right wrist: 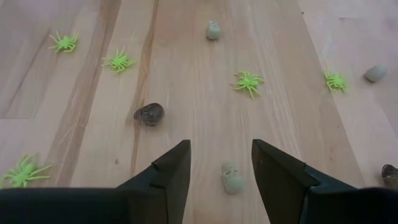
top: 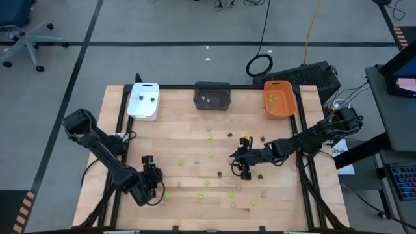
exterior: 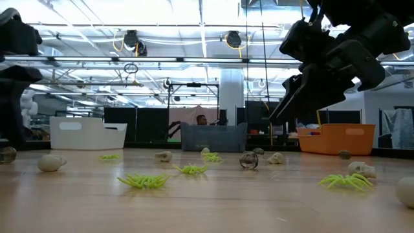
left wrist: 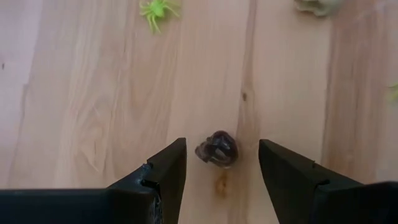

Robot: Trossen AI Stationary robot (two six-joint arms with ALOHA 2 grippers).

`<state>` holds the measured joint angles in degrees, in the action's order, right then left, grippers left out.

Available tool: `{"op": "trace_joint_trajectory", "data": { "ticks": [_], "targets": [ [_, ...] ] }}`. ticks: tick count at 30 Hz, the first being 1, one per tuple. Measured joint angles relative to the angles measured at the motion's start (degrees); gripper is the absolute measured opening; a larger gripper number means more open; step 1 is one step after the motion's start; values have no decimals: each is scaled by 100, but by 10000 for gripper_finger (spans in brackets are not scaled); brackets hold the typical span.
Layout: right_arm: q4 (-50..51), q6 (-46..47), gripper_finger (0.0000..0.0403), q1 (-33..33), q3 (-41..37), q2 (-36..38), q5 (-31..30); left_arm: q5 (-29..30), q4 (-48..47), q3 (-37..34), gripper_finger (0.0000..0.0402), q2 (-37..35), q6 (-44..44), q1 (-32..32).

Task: Sort Halloween decoration
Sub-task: Put the black toy skull into the white bin

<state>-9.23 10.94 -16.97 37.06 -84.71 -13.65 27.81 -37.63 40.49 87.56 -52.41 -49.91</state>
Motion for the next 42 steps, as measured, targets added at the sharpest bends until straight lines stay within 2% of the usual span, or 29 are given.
{"op": "trace_joint_trajectory", "data": {
  "ticks": [3, 9, 11, 17, 28, 42],
  "targets": [
    [0, -1, 155, 0, 0, 0, 0, -5, 1, 0, 195, 177, -293, 0],
    [2, 28, 155, 0, 2, 0, -2, 37, 24, 26, 195, 407, -1492, -9],
    [2, 30, 155, 0, 2, 0, -2, 78, 29, 26, 195, 418, -1609, -11],
    [2, 33, 155, 0, 2, 0, -2, 262, 181, 11, 179, 433, -1167, -9],
    [2, 33, 155, 0, 2, 0, -2, 270, 172, 4, 56, 436, -1021, 11],
    [2, 35, 155, 0, 3, 0, -3, 319, 153, 17, 62, 439, -819, 4]
  ]
}}
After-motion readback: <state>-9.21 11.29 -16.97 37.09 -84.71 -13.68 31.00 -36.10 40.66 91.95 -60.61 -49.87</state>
